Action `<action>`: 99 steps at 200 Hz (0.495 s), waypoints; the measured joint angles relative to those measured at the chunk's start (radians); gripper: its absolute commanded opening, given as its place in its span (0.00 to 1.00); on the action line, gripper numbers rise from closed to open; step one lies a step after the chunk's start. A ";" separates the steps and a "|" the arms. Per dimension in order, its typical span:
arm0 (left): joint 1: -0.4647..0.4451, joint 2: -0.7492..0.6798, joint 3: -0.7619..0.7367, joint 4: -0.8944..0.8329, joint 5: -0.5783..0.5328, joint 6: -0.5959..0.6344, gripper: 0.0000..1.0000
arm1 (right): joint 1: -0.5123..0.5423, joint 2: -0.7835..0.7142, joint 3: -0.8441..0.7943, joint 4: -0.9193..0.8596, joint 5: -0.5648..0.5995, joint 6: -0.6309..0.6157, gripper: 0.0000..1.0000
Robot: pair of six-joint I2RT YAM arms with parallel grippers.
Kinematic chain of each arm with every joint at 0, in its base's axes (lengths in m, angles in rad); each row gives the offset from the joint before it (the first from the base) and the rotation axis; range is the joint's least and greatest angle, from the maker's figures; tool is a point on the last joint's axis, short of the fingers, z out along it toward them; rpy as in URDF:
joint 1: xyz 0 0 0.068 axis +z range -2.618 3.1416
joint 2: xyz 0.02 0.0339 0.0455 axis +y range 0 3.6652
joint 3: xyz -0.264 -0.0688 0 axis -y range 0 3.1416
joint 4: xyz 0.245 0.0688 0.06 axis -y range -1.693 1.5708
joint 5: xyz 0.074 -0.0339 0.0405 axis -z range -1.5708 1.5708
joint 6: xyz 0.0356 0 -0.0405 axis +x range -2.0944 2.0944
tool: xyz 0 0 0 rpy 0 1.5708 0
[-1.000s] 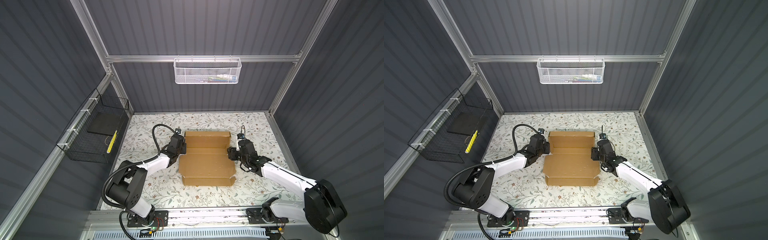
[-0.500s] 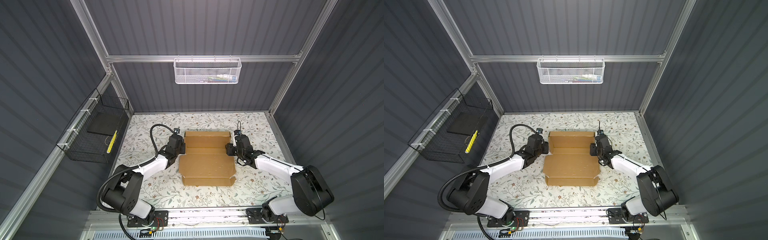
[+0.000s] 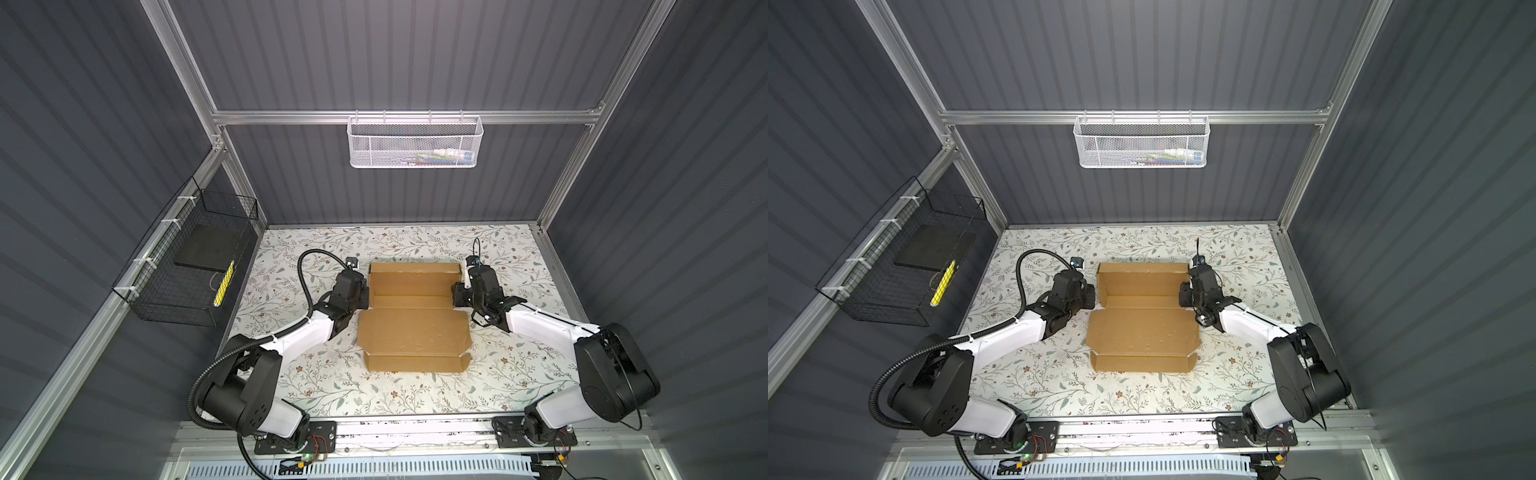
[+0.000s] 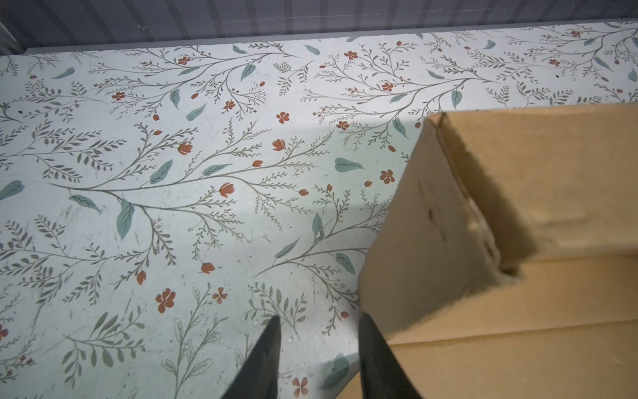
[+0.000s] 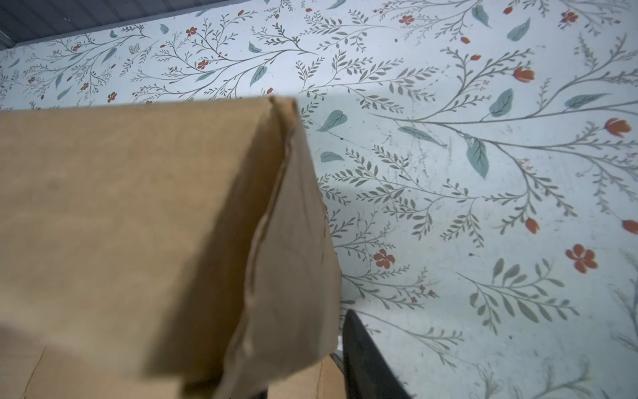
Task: Fold the paper box
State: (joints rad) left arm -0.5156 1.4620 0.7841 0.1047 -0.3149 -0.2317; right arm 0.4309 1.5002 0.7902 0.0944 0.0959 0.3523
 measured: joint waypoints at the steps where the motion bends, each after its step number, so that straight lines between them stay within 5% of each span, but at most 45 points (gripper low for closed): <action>1: 0.000 -0.001 0.000 0.000 0.000 0.000 0.38 | 0.000 0.001 0.000 0.000 0.000 -0.002 0.32; 99: 0.021 -0.061 -0.027 -0.006 -0.006 0.000 0.38 | -0.003 0.060 0.118 -0.082 -0.017 -0.005 0.15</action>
State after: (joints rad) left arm -0.4950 1.4014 0.7567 0.0986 -0.3214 -0.2321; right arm 0.4278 1.5597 0.9085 0.0120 0.0788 0.3473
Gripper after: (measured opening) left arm 0.376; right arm 0.160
